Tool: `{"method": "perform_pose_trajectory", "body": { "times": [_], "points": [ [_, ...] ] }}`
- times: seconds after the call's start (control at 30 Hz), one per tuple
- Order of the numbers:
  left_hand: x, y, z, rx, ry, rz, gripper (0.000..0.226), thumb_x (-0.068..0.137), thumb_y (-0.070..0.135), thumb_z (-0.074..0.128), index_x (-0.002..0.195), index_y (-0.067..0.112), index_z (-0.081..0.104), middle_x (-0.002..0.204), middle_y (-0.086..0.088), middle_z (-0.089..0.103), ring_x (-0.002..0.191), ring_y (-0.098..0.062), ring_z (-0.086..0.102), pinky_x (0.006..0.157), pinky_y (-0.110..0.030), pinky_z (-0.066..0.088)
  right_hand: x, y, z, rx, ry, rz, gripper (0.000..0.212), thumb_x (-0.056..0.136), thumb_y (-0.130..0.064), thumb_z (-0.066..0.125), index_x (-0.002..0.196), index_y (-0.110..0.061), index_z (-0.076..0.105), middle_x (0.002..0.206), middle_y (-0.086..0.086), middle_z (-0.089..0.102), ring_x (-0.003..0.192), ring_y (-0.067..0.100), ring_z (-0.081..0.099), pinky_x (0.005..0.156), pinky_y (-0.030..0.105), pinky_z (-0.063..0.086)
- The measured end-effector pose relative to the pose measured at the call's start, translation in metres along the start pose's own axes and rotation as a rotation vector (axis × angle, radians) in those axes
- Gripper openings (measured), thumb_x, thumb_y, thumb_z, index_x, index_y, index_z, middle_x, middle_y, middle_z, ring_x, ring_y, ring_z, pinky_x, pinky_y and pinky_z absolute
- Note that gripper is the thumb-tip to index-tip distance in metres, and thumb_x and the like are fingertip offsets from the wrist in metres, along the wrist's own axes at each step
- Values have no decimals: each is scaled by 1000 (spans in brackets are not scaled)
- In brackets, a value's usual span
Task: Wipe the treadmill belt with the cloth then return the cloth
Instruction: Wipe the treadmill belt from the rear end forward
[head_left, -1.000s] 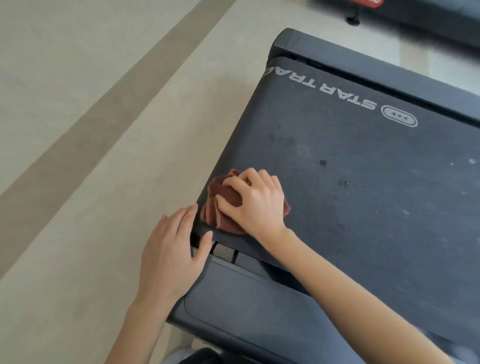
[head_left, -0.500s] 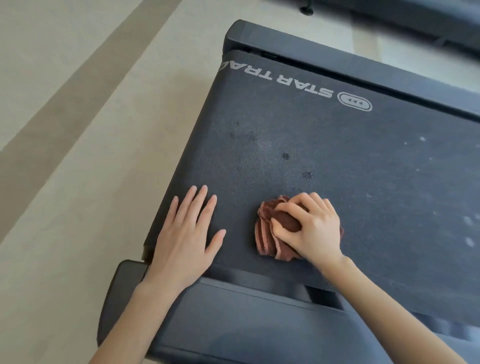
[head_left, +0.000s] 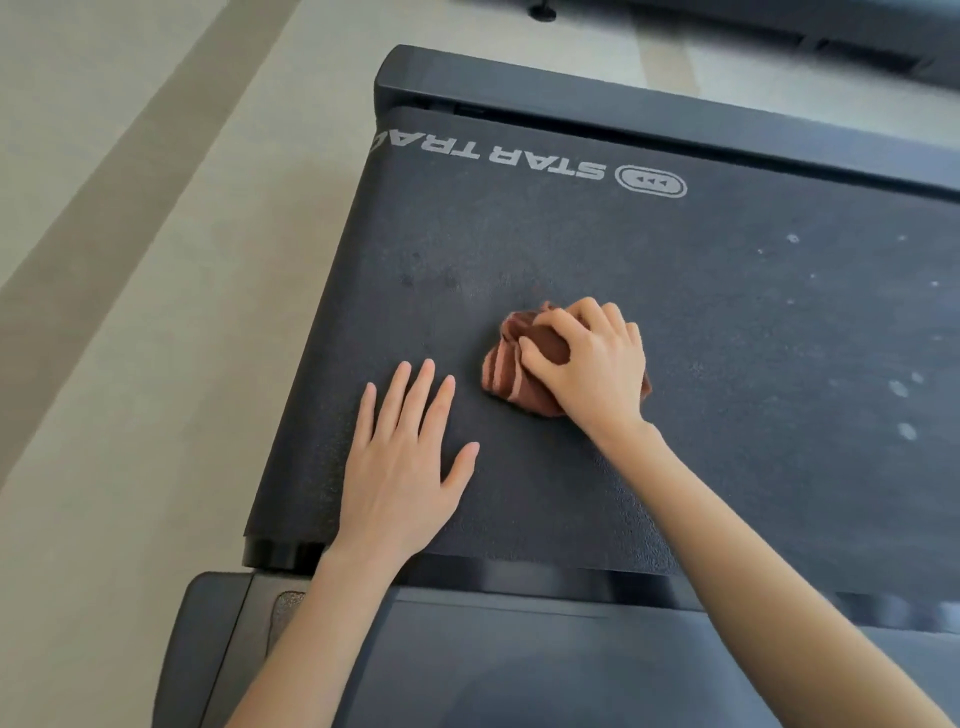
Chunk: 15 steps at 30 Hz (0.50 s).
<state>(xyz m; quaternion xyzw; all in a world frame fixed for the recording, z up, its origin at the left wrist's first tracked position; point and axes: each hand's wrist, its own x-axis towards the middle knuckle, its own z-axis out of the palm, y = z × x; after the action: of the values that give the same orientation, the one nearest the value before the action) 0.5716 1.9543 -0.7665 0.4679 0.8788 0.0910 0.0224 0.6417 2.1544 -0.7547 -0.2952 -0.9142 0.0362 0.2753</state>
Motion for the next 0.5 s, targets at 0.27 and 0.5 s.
{"method": "perform_pose_trajectory", "body": {
  "times": [0.27,0.5],
  "points": [
    [-1,-1,2,-7,23,6,66,91,50,28,144,11,39,153,-10,31,143,-27,22,115,-50,17,-103,29,-61,-15,39,-47,23,80,-42,63,79,-21,72,81,-1,62,71,26,55,62,36,39],
    [1,-3,4,9,8,7,67,91,51,28,144,12,40,152,-10,31,142,-28,23,115,-50,18,-11,45,-11,-83,117,37,26,79,-46,59,75,-22,69,74,1,59,68,26,55,59,32,39]
  ]
}}
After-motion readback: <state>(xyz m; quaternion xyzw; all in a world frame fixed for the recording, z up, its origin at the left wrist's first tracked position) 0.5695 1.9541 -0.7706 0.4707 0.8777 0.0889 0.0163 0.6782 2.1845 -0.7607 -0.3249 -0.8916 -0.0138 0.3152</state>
